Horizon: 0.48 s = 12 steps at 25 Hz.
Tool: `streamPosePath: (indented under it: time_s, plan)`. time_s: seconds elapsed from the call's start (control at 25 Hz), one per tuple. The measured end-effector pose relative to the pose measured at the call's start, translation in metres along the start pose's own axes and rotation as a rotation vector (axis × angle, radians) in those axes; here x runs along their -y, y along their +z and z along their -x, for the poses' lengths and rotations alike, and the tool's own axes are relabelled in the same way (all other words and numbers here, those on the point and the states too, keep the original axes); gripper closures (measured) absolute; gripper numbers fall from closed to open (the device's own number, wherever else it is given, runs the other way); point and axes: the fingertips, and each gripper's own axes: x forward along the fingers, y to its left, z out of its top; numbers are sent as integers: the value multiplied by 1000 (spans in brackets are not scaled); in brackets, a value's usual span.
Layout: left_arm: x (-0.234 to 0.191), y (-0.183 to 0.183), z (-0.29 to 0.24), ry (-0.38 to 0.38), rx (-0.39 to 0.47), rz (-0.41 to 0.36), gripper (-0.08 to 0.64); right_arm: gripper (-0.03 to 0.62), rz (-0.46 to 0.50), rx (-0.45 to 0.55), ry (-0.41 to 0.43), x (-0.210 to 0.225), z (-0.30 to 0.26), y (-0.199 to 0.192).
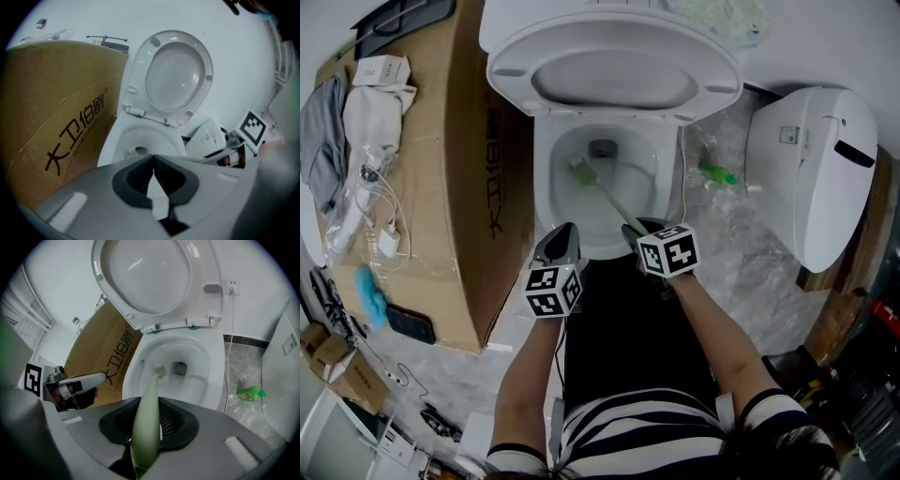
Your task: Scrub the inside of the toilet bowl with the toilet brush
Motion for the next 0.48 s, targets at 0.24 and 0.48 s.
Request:
streamPosePath:
  time_s: [0.24, 0.48]
  plan:
    - [3, 5, -11, -21, -1, -10, 560, 492, 13, 22, -33, 6, -6, 21]
    - [9, 11, -19, -48, -2, -46, 560, 492, -14, 41, -66, 17, -6, 34]
